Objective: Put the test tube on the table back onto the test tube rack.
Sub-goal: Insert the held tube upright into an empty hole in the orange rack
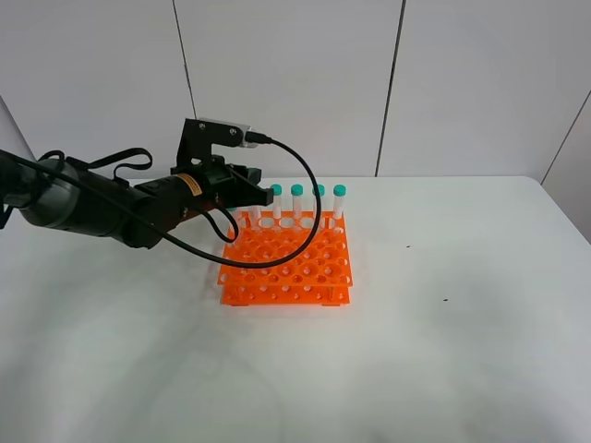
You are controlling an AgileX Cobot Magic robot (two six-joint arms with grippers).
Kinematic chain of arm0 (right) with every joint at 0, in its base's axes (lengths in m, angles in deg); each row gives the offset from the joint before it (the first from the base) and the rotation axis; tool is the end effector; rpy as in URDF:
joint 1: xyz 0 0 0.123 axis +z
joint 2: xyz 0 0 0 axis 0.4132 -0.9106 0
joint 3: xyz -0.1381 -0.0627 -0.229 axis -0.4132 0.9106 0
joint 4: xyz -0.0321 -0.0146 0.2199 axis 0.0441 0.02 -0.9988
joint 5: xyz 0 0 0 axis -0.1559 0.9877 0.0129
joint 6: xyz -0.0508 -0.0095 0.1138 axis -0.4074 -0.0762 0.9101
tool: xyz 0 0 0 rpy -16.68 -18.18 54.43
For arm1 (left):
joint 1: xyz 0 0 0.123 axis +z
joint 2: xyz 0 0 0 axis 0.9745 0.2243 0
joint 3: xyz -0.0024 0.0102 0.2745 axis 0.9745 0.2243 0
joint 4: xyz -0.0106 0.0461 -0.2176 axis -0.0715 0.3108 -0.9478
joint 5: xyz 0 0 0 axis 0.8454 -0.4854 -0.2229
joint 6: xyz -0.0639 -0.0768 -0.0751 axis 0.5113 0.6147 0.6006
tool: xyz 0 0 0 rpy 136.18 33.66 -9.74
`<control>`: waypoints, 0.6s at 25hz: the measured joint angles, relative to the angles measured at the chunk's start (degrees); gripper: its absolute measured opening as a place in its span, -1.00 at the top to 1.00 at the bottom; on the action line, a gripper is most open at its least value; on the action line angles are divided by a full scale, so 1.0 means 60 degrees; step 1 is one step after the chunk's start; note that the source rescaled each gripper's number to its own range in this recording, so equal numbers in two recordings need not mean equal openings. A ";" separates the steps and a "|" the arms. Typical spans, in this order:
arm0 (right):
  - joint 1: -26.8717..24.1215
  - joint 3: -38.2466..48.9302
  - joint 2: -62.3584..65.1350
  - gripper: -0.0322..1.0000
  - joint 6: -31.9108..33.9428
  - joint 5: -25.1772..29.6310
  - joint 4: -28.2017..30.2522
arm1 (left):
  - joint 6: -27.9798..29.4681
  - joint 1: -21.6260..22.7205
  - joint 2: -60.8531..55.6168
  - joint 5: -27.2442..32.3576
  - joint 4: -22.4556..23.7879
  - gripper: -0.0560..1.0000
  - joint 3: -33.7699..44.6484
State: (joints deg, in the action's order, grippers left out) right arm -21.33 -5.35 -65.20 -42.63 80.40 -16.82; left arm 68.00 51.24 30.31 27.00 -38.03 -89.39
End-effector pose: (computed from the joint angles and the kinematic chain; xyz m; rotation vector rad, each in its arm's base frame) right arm 0.0134 0.0032 0.2513 -0.0492 2.0188 0.0658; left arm 0.3691 -0.1880 0.1886 0.4356 1.7285 -0.3954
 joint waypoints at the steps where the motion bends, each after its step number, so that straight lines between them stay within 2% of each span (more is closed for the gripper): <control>1: 0.0000 0.0000 0.0000 -1.00 0.0000 0.0000 0.0000 | 0.0032 0.0000 0.0009 0.0000 0.0000 0.88 0.0000; 15: 0.0000 0.0000 0.0000 -1.00 0.0007 0.0000 0.0000 | 0.0213 0.0000 0.0009 0.0169 0.0000 0.88 0.0000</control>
State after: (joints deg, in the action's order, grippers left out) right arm -21.33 -5.35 -65.20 -42.59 80.40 -16.82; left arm 69.27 51.24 30.37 28.01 -38.03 -89.39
